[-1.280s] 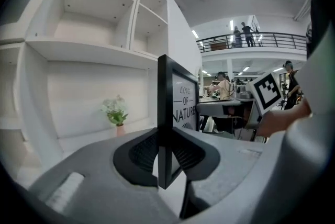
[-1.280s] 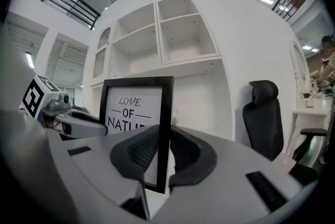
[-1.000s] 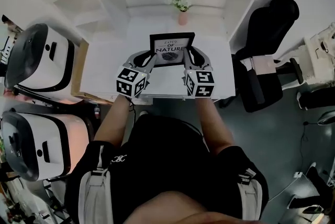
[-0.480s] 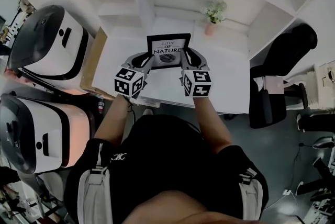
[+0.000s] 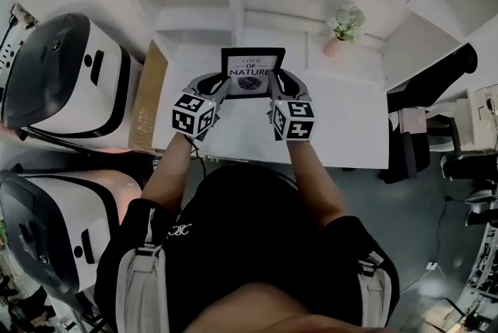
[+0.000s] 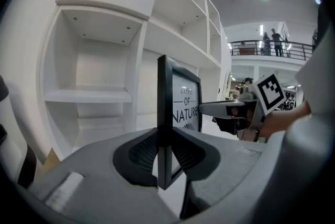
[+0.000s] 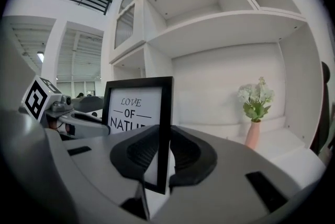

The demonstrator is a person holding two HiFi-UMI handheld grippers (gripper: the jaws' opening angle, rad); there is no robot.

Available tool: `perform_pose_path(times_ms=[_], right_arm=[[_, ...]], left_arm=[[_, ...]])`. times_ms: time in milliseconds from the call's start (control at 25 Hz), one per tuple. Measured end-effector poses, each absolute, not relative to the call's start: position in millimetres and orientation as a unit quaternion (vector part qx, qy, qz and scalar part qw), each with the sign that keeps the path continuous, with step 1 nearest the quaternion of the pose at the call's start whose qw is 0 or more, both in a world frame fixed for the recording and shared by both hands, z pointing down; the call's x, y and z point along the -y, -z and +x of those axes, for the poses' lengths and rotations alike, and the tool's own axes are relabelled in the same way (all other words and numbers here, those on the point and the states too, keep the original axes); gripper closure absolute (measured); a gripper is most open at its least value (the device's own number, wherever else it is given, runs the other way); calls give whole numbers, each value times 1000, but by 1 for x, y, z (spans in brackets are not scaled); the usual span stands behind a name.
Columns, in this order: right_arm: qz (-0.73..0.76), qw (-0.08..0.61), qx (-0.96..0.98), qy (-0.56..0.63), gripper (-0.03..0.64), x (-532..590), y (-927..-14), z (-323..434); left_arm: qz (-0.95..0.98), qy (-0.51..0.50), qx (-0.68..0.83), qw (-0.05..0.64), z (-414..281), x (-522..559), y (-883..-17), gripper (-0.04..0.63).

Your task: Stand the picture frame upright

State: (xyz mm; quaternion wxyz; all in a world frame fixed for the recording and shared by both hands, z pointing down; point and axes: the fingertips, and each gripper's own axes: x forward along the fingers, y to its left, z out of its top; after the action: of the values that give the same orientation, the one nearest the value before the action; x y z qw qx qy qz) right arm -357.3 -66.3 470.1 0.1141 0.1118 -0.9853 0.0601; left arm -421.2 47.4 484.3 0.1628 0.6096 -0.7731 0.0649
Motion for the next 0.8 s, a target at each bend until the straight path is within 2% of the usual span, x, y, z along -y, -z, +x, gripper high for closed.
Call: perform_pose_path(times_ms=[360,800], right_arm=[[156,162,973,-58,549,59,-514,-410],[199,205,955,-77,549,78,-562,-439]], left_arm=[[634,-72,743,201,-482,-48,-536,509],[649,-92,719,231,-516,-25,-583,509]])
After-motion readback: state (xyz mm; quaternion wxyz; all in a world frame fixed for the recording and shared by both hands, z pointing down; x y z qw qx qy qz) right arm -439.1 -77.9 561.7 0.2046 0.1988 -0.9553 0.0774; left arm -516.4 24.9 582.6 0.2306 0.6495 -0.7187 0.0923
